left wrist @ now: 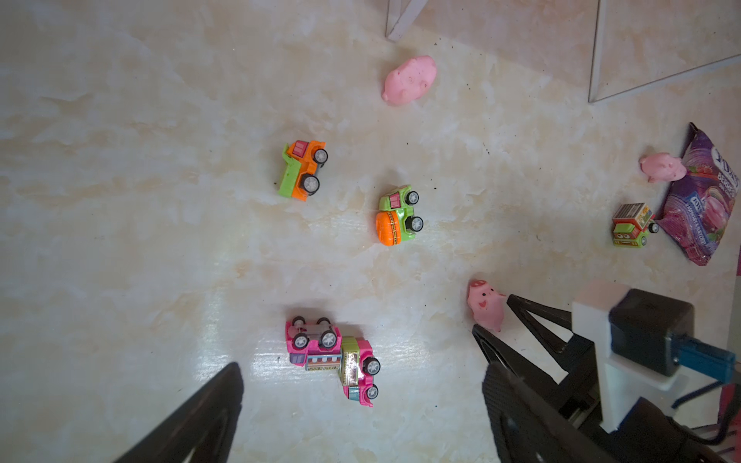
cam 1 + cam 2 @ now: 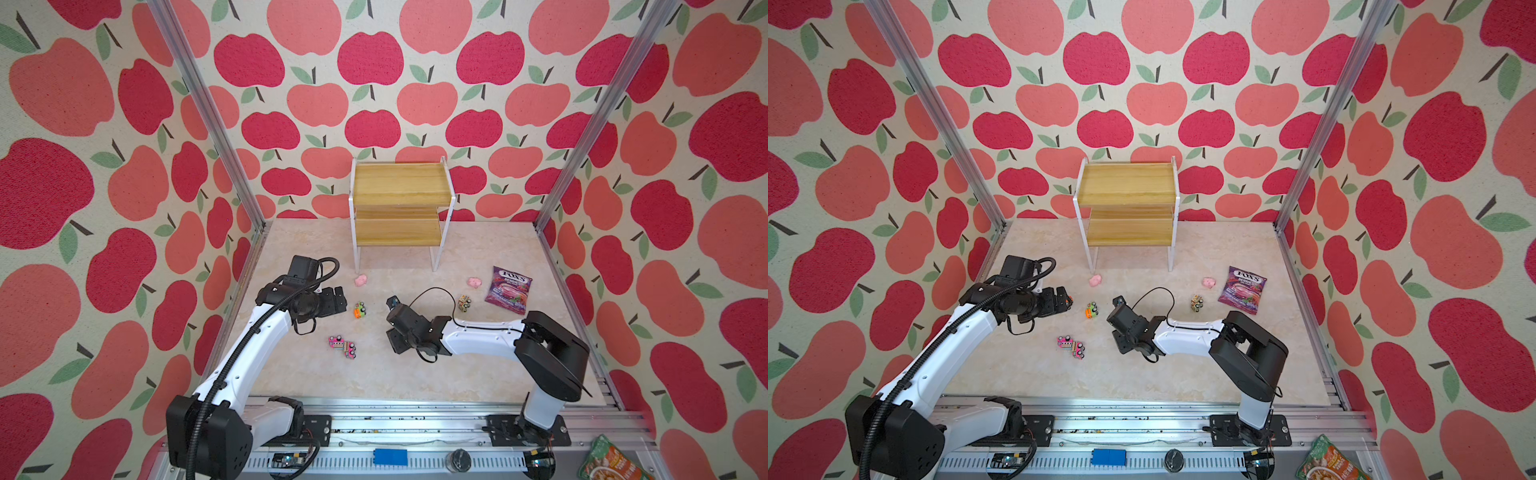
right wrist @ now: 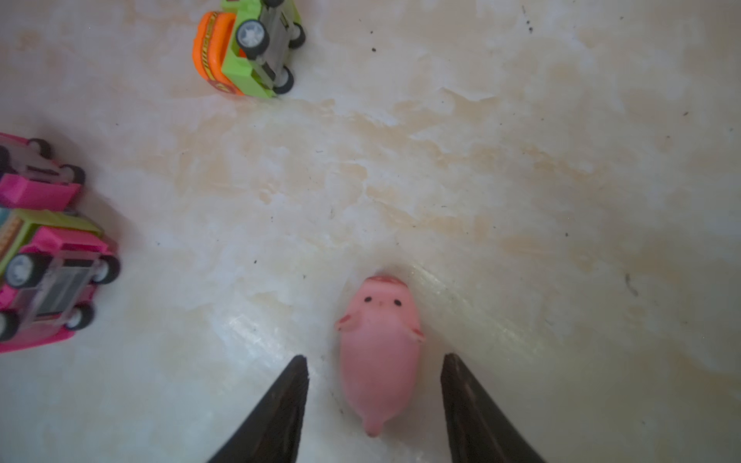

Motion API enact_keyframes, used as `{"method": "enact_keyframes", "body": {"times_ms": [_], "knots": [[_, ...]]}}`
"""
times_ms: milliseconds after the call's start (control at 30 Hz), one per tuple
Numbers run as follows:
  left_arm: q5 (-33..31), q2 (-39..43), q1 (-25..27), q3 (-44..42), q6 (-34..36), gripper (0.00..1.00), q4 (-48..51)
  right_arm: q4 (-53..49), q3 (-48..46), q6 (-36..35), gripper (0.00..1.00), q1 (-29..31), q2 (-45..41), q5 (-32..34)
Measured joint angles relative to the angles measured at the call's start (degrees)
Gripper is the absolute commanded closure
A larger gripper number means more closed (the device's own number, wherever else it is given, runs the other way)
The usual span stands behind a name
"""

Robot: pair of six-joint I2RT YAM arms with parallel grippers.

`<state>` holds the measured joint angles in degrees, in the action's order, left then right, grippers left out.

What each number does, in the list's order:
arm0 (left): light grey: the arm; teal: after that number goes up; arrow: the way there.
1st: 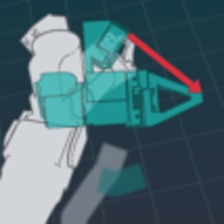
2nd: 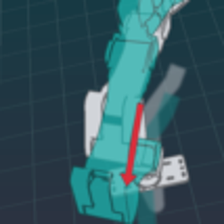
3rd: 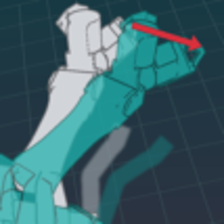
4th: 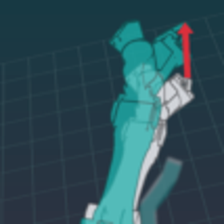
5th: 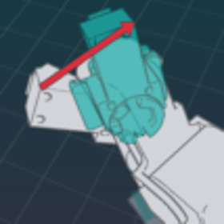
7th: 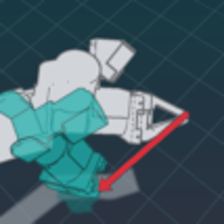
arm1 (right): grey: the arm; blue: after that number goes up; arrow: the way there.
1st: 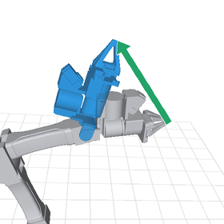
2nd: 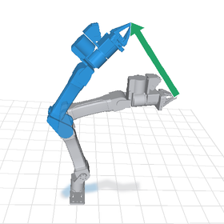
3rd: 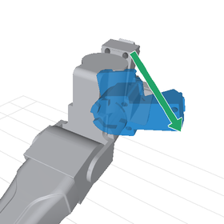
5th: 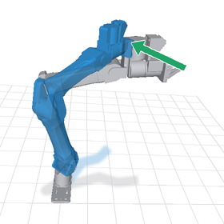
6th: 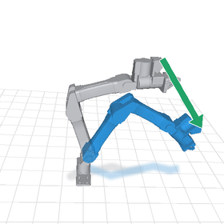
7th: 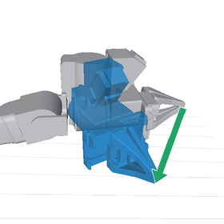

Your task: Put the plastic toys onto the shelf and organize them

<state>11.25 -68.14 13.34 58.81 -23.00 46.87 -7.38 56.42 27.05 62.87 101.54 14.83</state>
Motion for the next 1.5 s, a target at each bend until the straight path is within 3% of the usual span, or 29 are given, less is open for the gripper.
{"method": "enact_keyframes", "body": {"times_ms": [233,400,733,1200,1500], "knots": [[0.1,0.0,-0.9,0.0,0.0,0.04,-0.1,0.1,0.0,-4.0,0.6,-1.5,1.1,-1.1],[0.8,0.0,-1.9,-0.2,0.0,0.03,-1.0,0.7,-0.4,-9.7,0.6,-2.7,1.1,-3.1],[3.2,1.1,-3.0,-1.9,0.1,0.01,-3.1,2.8,-3.2,-21.1,0.33,-6.8,-1.1,-7.1],[4.5,1.4,-3.4,-1.9,0.3,0.01,-3.9,6.6,-8.9,-20.1,0.29,-7.4,-4.0,-7.2],[4.7,1.5,-3.4,-2.0,0.5,0.01,-4.0,8.7,-9.5,-16.3,0.29,-11.8,-4.0,-5.2]]}}
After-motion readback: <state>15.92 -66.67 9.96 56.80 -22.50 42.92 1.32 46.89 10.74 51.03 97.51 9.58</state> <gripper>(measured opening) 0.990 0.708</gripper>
